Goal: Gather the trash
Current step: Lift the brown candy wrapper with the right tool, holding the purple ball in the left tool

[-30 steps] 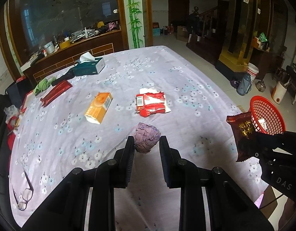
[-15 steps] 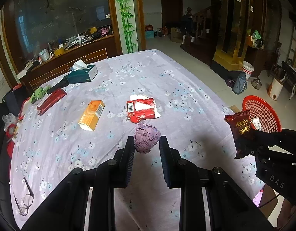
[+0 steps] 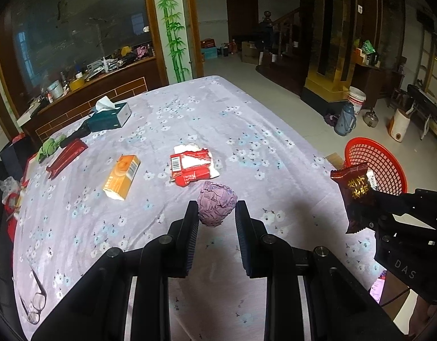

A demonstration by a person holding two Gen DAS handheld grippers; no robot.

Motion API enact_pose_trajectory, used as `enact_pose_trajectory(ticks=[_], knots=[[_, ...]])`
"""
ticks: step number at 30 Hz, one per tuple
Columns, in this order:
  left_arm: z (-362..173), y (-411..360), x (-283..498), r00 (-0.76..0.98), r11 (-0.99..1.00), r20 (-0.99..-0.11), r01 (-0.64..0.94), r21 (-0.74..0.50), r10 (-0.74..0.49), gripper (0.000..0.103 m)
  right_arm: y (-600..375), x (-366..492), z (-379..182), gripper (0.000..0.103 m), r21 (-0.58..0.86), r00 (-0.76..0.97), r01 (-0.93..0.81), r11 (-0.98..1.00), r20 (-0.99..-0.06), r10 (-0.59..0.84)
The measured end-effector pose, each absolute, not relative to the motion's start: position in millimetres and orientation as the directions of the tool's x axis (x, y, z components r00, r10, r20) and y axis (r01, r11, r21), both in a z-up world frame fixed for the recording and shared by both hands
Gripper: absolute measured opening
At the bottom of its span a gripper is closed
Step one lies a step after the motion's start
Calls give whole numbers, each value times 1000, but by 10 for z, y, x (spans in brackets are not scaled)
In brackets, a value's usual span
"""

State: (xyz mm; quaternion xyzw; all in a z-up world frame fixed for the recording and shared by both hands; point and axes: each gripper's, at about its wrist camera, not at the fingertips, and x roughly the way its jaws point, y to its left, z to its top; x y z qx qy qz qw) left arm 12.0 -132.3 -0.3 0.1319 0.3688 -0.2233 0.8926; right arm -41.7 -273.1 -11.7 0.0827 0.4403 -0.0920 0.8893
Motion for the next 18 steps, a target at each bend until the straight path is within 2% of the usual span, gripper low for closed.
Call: enact_pose_trajectory(ticks=[18], knots=[[-22,-1502,58,610,843,-723,534,73,-324,25,-2854,-550,-128,32,56,590,270,961,-799,-119]])
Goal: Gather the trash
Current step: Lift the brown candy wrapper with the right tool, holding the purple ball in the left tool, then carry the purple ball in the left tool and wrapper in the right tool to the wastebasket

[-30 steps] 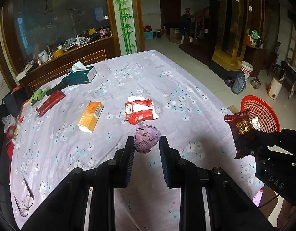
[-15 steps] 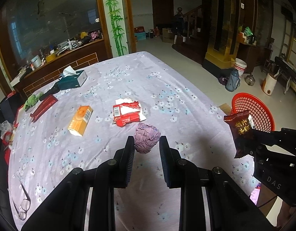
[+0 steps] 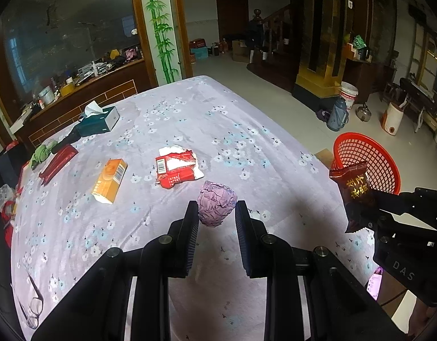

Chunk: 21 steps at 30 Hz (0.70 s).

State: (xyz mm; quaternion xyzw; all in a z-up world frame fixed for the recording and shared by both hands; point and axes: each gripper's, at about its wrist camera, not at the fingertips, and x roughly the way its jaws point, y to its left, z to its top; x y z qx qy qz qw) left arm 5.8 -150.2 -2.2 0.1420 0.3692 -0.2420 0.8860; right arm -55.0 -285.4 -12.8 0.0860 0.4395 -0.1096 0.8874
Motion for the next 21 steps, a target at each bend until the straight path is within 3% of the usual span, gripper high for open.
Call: enact_pose_trajectory(ticks=[21], knots=[[-65,-1594,91,597,829,-726,555,66,-342,25,-2907,-565,-88,32,-1,592,294,956,-785,-183]])
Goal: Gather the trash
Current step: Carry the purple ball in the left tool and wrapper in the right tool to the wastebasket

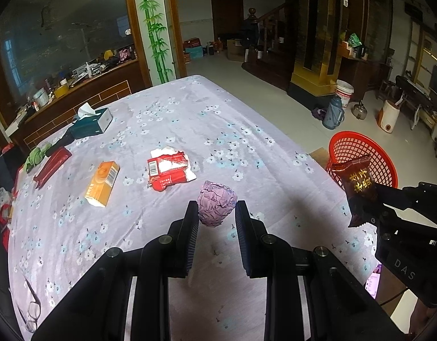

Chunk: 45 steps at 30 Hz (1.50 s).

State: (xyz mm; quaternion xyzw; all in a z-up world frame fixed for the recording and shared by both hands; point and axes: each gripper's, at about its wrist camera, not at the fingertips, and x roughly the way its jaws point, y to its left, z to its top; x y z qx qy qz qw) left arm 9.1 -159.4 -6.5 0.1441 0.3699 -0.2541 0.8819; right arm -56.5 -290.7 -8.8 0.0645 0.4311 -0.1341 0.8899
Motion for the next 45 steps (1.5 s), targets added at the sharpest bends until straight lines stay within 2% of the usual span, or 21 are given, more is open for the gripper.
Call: enact_pose_trajectory(ticks=[20,45], knots=[[-130,-1904,140,566,801,-737,596,55,-370,25,-3170,-587,-117,32,-31,577,332,943,-784,-229],[-229,-2817,-53,476,695,-751,719,32,-458,25,-4033,-962,-231,32,-5,518,466,885,-809,-278]])
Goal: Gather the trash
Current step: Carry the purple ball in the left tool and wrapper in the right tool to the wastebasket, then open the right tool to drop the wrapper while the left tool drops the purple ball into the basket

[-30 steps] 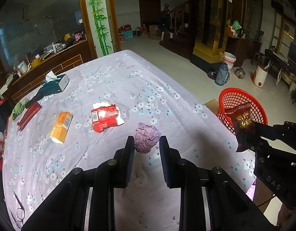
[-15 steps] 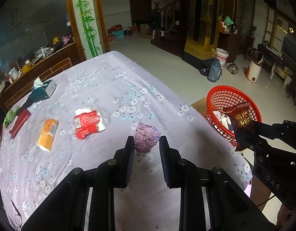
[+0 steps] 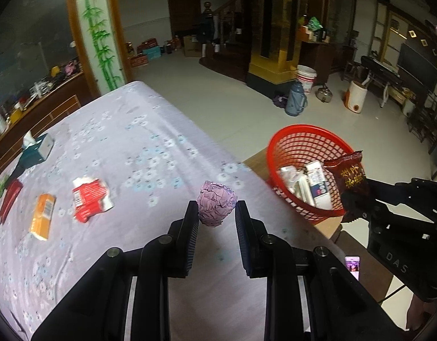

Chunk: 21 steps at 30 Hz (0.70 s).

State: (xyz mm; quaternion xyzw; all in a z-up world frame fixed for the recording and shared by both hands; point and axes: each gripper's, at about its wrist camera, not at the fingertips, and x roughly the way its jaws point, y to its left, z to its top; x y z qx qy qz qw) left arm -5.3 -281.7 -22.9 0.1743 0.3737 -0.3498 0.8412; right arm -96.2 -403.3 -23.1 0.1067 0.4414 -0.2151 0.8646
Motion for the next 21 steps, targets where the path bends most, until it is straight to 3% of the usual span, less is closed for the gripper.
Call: enact_pose_trajectory(ticks=[13,21], knots=[[-252,-3590,-104,302,550,-770,832,-75,-562,25,-4892,-1253,-211,32,152,538,564,812,-813,-222],[-499,-4201,-69,210,478,-800,872,-108,-563,25,-5251,-1268,-215,34,207,556,578,789,-808,-194]])
